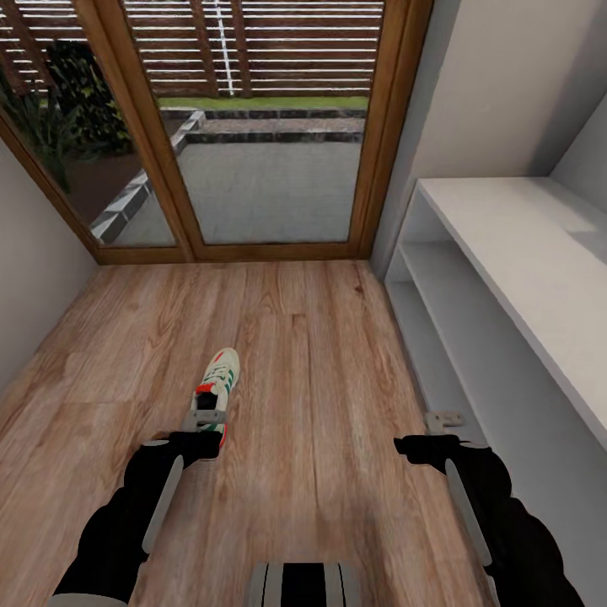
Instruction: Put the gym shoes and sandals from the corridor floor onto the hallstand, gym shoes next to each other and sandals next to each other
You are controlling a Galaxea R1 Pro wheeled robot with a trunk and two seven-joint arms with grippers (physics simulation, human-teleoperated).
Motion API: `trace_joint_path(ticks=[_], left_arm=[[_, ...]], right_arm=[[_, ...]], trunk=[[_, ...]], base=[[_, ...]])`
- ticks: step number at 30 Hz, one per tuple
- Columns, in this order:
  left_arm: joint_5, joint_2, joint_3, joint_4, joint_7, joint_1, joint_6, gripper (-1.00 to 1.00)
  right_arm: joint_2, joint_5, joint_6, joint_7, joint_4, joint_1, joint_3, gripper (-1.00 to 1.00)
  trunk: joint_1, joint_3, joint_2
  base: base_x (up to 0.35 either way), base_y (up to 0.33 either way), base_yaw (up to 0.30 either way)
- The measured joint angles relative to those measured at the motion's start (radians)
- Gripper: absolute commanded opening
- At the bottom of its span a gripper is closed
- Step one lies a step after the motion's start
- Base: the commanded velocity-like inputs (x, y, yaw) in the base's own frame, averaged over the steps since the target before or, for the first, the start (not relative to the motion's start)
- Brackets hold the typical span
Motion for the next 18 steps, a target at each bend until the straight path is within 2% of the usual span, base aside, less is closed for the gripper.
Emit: trace_joint_path(ticks=[18], left_arm=[[0.000, 0.000, 0.000, 0.000, 0.000, 0.000, 0.000, -1.00]], right_arm=[[0.000, 0.000, 0.000, 0.000, 0.000, 0.000, 0.001, 1.00]], trunk=[[0.000, 0.000, 0.000]], base=[[0.330, -0.001, 0.000]])
